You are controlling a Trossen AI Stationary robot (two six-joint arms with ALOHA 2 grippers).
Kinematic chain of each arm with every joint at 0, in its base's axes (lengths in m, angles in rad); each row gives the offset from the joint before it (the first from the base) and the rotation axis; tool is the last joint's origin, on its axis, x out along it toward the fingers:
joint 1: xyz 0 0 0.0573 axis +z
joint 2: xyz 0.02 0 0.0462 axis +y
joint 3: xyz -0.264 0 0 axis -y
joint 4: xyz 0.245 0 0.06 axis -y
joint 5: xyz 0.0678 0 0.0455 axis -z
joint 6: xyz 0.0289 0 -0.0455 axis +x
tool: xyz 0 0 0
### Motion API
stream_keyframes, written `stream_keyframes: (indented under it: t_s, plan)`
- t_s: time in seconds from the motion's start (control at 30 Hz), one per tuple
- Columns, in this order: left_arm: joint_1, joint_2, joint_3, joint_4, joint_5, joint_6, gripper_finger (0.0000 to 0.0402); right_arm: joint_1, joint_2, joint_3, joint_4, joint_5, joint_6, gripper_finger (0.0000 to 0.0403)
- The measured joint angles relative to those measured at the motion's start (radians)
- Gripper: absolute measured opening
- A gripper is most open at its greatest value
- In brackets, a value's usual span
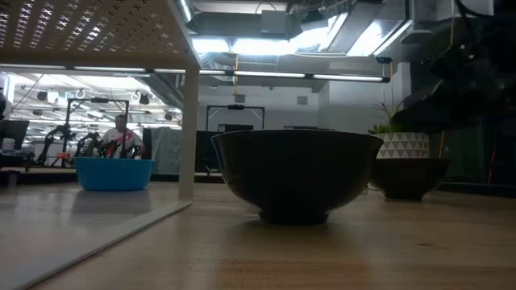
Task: Pick & Place Mini bowls
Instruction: Stack the blue bowl on the stacked blue bowls on the shelf
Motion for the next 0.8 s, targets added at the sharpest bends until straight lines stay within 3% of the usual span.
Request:
stream_keyframes:
  t_s: [0.47,0.67,0.8]
  plan:
    - [0.064,0.164,0.002,-0.232,-0.007,-0.060,0.0098,0.000,-0.043,0.000,0.000,-0.009,-0.016,0.0104]
    - [0.137,0.275,0.002,-0.341,-0.081,-0.160,0.0098,0.000,-0.043,0.000,0.000,-0.009,-0.023,0.0104]
    - [0.204,0.355,0.002,-0.351,-0.041,-0.186,0.0098,0.000,-0.043,0.000,-0.001,-0.010,-0.024,0.0104]
